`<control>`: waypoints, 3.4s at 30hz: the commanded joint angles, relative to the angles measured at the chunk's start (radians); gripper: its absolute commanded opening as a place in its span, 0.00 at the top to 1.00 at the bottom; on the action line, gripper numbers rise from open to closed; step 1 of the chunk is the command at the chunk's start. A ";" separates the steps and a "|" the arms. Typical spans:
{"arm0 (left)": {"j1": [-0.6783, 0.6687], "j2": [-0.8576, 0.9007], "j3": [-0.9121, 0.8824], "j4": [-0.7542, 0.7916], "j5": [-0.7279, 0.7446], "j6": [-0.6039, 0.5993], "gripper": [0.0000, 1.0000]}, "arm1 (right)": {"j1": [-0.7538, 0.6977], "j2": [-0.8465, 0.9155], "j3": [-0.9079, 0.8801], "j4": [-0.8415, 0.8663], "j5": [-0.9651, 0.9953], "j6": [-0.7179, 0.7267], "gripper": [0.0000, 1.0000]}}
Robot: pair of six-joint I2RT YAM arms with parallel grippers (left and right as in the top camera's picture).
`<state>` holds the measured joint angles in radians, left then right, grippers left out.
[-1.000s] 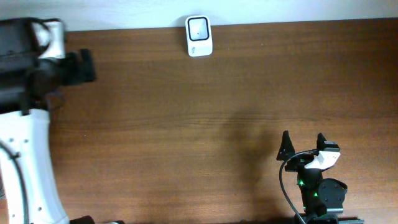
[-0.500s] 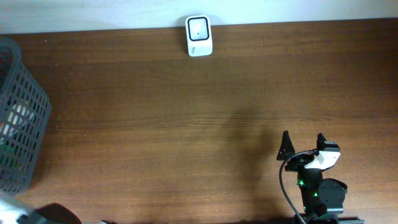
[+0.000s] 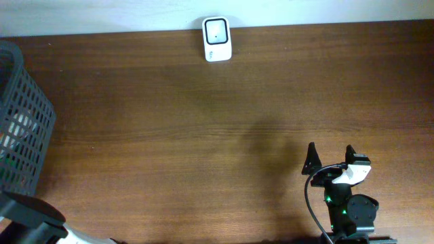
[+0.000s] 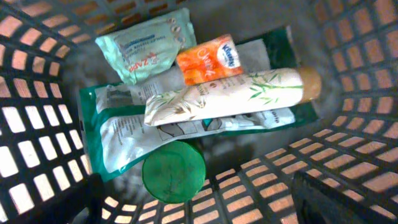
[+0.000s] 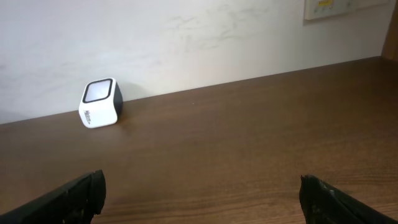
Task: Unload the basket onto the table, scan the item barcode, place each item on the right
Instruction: 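Reach the left gripper into the grey basket and grasp the green-capped jar, then lift the green-capped jar out and set it on the table center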
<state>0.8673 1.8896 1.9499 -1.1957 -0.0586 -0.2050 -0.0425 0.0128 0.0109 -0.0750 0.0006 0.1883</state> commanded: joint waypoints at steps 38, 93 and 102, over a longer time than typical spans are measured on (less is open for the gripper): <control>0.006 0.164 -0.274 0.124 -0.084 -0.091 0.41 | -0.006 -0.006 -0.005 -0.005 0.008 0.004 0.02; -1.241 0.307 0.269 -0.167 0.040 -0.151 0.44 | -0.006 -0.006 -0.005 -0.005 0.008 0.004 0.02; -1.249 0.307 0.025 0.046 0.070 -0.207 0.43 | -0.006 -0.006 -0.005 -0.005 0.008 0.004 0.02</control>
<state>-0.3851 2.2147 2.0251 -1.1839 -0.0040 -0.3653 -0.0425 0.0128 0.0109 -0.0750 0.0006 0.1879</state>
